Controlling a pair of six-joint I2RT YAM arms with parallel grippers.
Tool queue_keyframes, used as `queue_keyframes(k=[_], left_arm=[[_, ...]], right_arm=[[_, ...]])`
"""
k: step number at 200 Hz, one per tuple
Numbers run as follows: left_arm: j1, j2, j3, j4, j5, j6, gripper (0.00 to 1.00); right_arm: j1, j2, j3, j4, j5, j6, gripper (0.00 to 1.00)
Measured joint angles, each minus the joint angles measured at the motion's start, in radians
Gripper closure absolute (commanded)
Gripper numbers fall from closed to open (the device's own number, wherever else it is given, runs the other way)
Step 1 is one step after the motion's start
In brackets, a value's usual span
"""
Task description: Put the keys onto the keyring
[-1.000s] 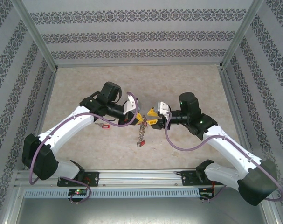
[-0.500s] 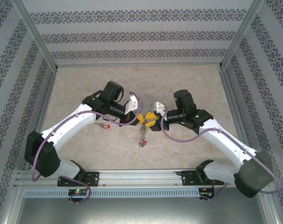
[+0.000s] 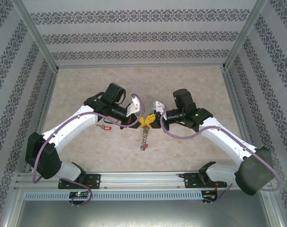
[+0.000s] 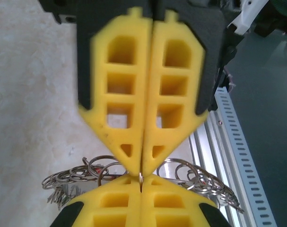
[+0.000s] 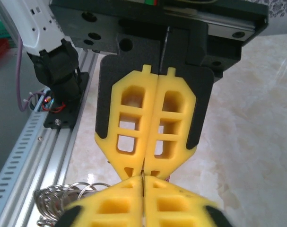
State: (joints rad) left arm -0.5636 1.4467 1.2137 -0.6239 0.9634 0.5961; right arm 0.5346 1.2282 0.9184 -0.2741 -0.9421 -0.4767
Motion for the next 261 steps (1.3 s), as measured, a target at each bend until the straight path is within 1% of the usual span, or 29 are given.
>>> queue_keyframes(k=[23, 42, 53, 94, 143, 158, 169, 179, 217, 220, 228, 233, 261], left_arm=[[0.000, 0.000, 0.000, -0.002, -0.008, 0.000, 1.00], [0.002, 0.000, 0.000, 0.000, -0.017, -0.002, 0.85], [0.003, -0.001, -0.002, 0.010, -0.024, -0.006, 0.81], [0.018, -0.026, -0.044, 0.097, -0.027, -0.045, 0.79], [0.029, -0.040, -0.063, 0.230, -0.014, -0.103, 0.79], [0.030, -0.042, -0.067, 0.269, -0.006, -0.126, 0.83], [0.035, -0.042, -0.074, 0.304, 0.001, -0.145, 0.90], [0.040, -0.042, -0.081, 0.334, 0.007, -0.179, 1.00], [0.048, -0.042, -0.088, 0.379, 0.030, -0.224, 1.00], [0.048, -0.042, -0.088, 0.379, 0.031, -0.224, 0.98], [0.049, -0.042, -0.088, 0.379, 0.037, -0.225, 0.84], [0.050, -0.042, -0.088, 0.380, 0.042, -0.227, 0.79], [0.057, -0.042, -0.088, 0.381, 0.072, -0.238, 0.76]], right_arm=[[0.000, 0.003, 0.001, 0.002, 0.003, 0.007, 1.00], [0.007, 0.001, -0.009, 0.036, 0.023, 0.037, 1.00], [0.011, -0.012, -0.039, 0.098, 0.051, 0.086, 1.00], [0.021, -0.078, -0.177, 0.384, 0.151, 0.298, 1.00], [0.025, -0.133, -0.271, 0.621, 0.243, 0.457, 1.00], [0.027, -0.146, -0.304, 0.700, 0.270, 0.500, 1.00], [0.027, -0.151, -0.334, 0.771, 0.287, 0.530, 1.00], [0.032, -0.151, -0.359, 0.834, 0.305, 0.555, 1.00], [0.039, -0.154, -0.388, 0.919, 0.328, 0.576, 1.00], [0.039, -0.156, -0.389, 0.921, 0.328, 0.576, 1.00], [0.036, -0.160, -0.393, 0.922, 0.328, 0.576, 1.00], [0.034, -0.164, -0.394, 0.922, 0.327, 0.576, 1.00], [0.016, -0.192, -0.400, 0.943, 0.325, 0.583, 1.00]])
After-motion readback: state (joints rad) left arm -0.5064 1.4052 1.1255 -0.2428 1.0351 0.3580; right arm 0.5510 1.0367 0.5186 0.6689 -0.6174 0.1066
